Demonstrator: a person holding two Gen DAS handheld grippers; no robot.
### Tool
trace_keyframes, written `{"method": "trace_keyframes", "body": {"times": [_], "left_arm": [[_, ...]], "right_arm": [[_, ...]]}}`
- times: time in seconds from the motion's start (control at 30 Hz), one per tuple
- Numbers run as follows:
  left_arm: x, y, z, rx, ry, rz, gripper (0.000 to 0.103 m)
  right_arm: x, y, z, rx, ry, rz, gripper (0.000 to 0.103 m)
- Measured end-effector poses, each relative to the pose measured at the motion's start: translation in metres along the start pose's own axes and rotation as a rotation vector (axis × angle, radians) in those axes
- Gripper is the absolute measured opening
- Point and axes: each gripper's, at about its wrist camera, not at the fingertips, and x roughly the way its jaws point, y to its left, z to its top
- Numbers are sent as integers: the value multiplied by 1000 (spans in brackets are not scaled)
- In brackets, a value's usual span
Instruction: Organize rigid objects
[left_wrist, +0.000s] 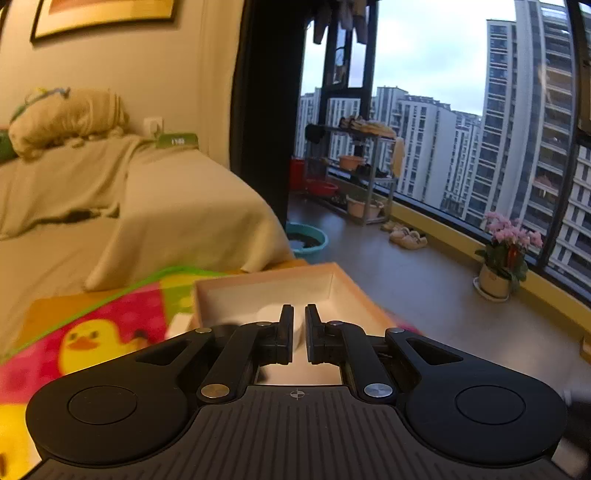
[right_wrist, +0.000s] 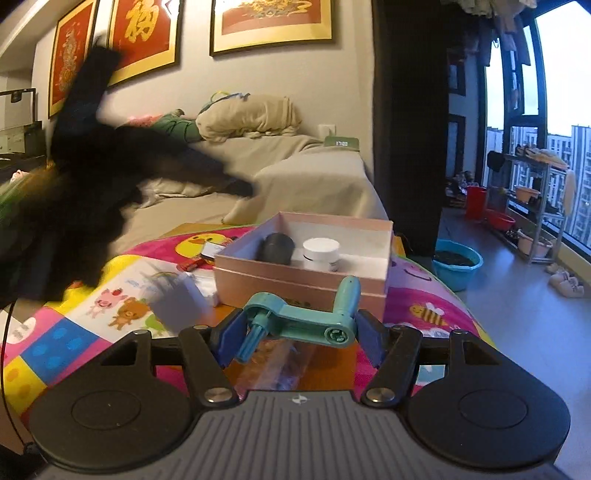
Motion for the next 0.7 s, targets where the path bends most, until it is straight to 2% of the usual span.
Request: {"method": "trace_keyframes", "body": {"times": [0.13, 0.2, 0.3, 0.37, 0.43, 0.53, 0.6, 0.7], "left_arm": [[22, 14, 11, -126, -17, -25, 9], [19, 20, 5, -140, -2, -25, 12], [2, 20, -17, -58, 43, -19, 13], [-14, 13, -42, 34, 80, -35, 13], [-26, 2, -71, 158, 148, -53, 19], [-30, -14, -112, 315, 279, -36, 19], [-29, -15, -126, 319, 363, -76, 17], [-28, -16, -125, 284, 378, -120, 15]], "right_arm": [[5, -10, -8, 20, 27, -8, 65], [6, -16, -11, 28, 34, -10, 65], [10, -20, -17, 35, 44, -6, 65], [16, -22, -22, 48, 61, -13, 65], [23, -26, -28, 64, 84, -28, 65], [29, -31, -34, 79, 106, -51, 60], [30, -37, -37, 94, 115, -54, 58], [33, -43, -38, 133, 130, -61, 58]]}}
